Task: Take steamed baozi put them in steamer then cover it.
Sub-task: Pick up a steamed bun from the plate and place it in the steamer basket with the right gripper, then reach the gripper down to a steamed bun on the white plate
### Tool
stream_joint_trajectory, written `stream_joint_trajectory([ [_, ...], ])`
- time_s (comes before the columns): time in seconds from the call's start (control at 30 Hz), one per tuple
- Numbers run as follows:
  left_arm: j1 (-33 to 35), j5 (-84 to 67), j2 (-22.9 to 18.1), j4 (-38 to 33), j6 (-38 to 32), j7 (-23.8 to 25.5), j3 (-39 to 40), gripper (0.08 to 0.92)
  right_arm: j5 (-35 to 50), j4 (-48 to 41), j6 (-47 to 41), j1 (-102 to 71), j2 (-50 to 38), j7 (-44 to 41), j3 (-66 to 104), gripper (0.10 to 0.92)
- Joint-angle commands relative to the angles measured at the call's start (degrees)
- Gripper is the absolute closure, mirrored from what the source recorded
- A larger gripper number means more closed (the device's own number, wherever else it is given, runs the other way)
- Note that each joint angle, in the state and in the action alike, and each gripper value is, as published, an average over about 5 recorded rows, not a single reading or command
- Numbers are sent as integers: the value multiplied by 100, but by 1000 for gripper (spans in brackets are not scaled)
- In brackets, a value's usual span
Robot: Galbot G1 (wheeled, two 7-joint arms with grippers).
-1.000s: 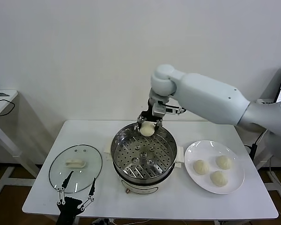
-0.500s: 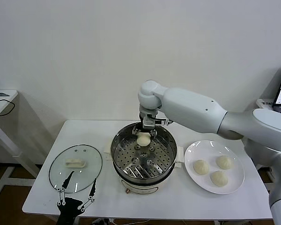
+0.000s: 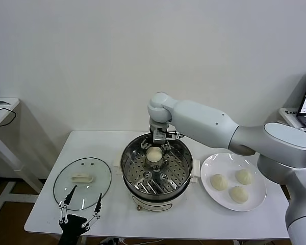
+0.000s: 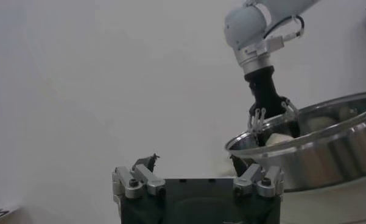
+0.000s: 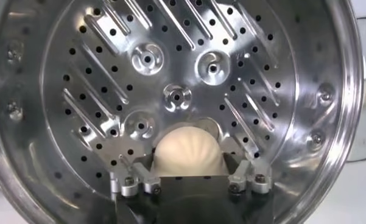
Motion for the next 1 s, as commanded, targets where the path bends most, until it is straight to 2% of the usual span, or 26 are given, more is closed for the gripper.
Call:
stream_joint_trajectory([
  [0.03, 3, 3, -4, 22, -9, -20, 6, 177, 682, 523, -351, 362, -630, -212, 84, 203],
  [0.2, 8, 18, 16, 4, -6, -25, -6, 177, 2322, 806, -1897, 869, -1756, -54, 17, 203],
  [0.3, 4, 45, 40, 8, -10, -30, -2, 177, 3375, 687, -2940, 1078, -2438, 150, -235, 203],
  [0.37, -10, 73, 52, 26, -15, -33, 13, 177, 3757, 534, -3457, 1093, -2799, 245, -429, 203],
  [0.6, -42, 127, 45, 95, -35, -42, 85, 177, 3910, 371, -4447, 536, -3672, 661, -1115, 203],
  [0.77, -56, 133, 61, 103, -22, -43, 101, 177, 3723, 354, -4548, -115, -3907, 965, -1093, 203],
  [1.0, -16, 146, 68, 78, -20, -52, 89, 177, 3312, 300, -4597, -991, -3795, 1293, -830, 203],
])
